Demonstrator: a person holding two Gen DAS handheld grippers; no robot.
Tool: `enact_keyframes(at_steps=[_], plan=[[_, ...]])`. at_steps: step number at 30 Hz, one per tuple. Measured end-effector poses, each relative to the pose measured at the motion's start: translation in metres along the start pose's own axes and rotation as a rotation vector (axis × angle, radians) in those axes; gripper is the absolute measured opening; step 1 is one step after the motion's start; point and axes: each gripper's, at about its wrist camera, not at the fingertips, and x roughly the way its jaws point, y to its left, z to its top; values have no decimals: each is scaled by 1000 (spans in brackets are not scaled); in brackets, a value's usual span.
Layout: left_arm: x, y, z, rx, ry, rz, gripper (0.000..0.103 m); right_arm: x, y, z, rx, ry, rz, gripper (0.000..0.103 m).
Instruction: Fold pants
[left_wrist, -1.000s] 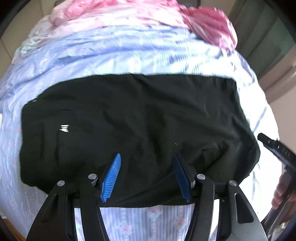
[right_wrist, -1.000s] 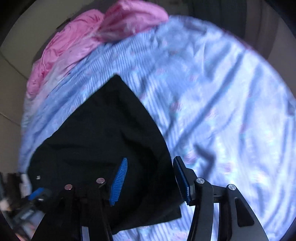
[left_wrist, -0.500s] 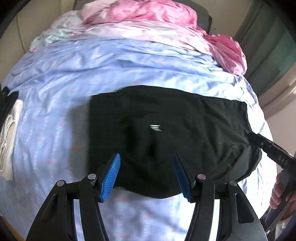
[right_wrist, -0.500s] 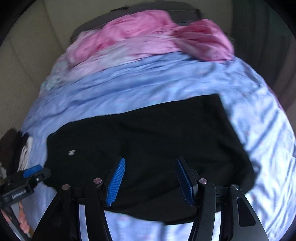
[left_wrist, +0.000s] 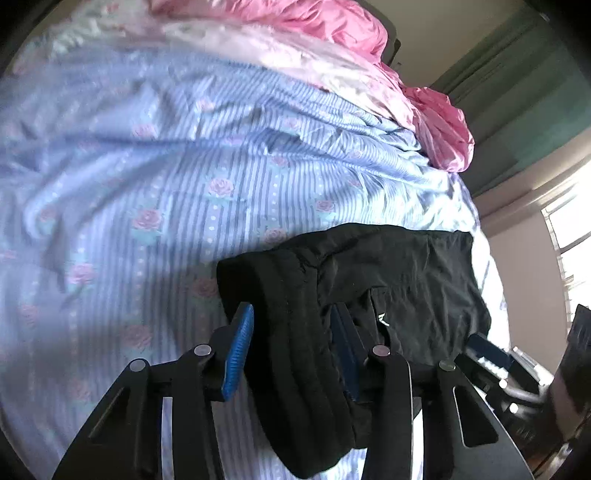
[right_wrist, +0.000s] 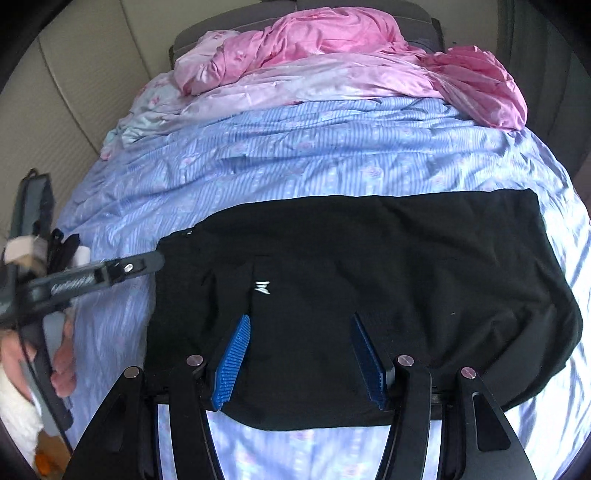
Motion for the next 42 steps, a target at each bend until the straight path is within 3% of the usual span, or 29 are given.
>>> enact_keyframes(at_steps=[4,10,12,17,21,25,29,31,34,36,39,42], plan=[[15,8,4,-4,33,-29,39,5,15,0,15,0,-34,58],[33,28,6,-109,59,-116,38,10,24,0,31,15,-70,58],[36,31,8,-125,67,-101,23,10,25,-1,34,20,-79,58],[22,17,9,-50,36,-10,10,9,29,-1,38,24,-90,58],[10,5,12,13,14,34,9,6,35,3,18,13,-95,58],[-10,10,13,-3,-32,32,9,3,36,4,18,5,-87,58],[12,21,18,-7,32,10,10,3,33,4,26,1,-84,58],[23,21,20,0,54,27,14,3,30,3,31,2,-90,58],[22,18,22,15,72,79,27,1,21,1,46,0,-107,58],[7,9,22,44,40,191,51,-3,12,0,63,-9,-115,58],[-31,-25,12,171,-63,319,59,-15,-10,-3,107,-40,-107,58],[-52,-60,-3,273,-93,307,60,-30,-35,-11,147,-64,-90,60]])
